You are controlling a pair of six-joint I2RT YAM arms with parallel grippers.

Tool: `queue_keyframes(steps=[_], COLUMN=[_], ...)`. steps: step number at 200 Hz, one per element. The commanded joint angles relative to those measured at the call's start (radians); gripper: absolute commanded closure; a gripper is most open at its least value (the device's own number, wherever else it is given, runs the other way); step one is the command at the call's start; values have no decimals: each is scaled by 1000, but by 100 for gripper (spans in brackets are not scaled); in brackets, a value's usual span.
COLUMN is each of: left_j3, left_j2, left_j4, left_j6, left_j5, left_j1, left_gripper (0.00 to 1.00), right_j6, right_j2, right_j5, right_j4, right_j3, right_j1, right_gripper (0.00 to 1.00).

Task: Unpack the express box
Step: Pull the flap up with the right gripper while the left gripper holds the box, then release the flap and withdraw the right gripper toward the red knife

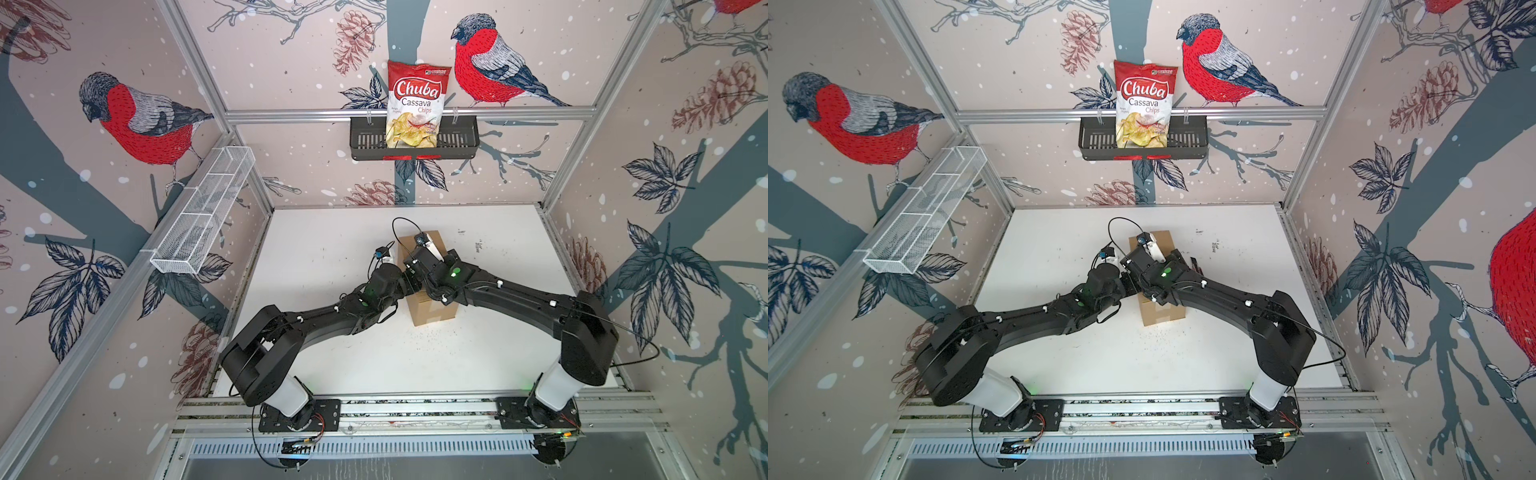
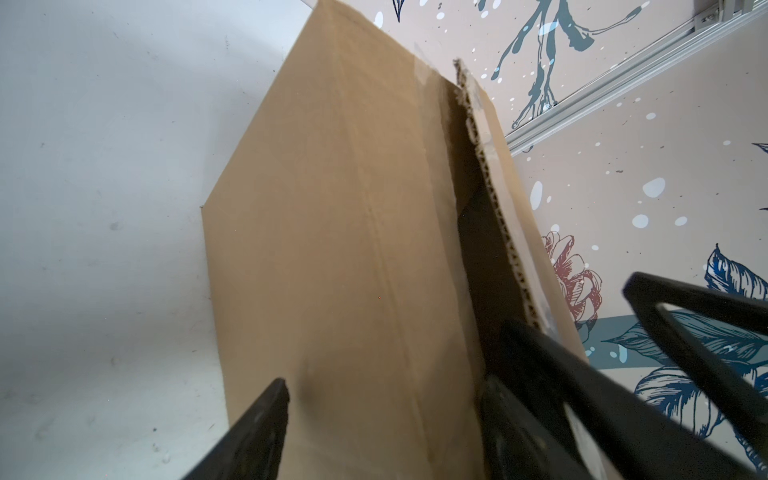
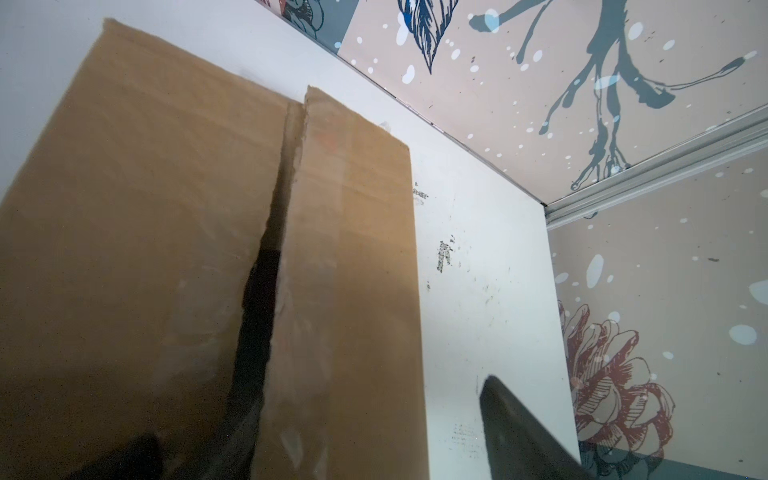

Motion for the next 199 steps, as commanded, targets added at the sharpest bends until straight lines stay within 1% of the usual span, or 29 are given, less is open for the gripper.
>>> queue_keyframes(steps=[1, 55, 199], left_j3=[-4, -5, -10], left_j2=[13, 17, 16], left_j4=[-121, -132, -147], left_j6=[7, 3, -3], left_j5=[-25, -40, -46], left_j1=[-2, -5, -7], left_gripper=[28, 29, 30], right_j6=[-4, -10, -17], right_j2=[-15, -27, -16], right_j5=[123, 136, 70], right_j4=[-48, -80, -174], right_j3=[17, 30, 71], right_j1=[-2, -8, -27], right_gripper=[26, 26, 26])
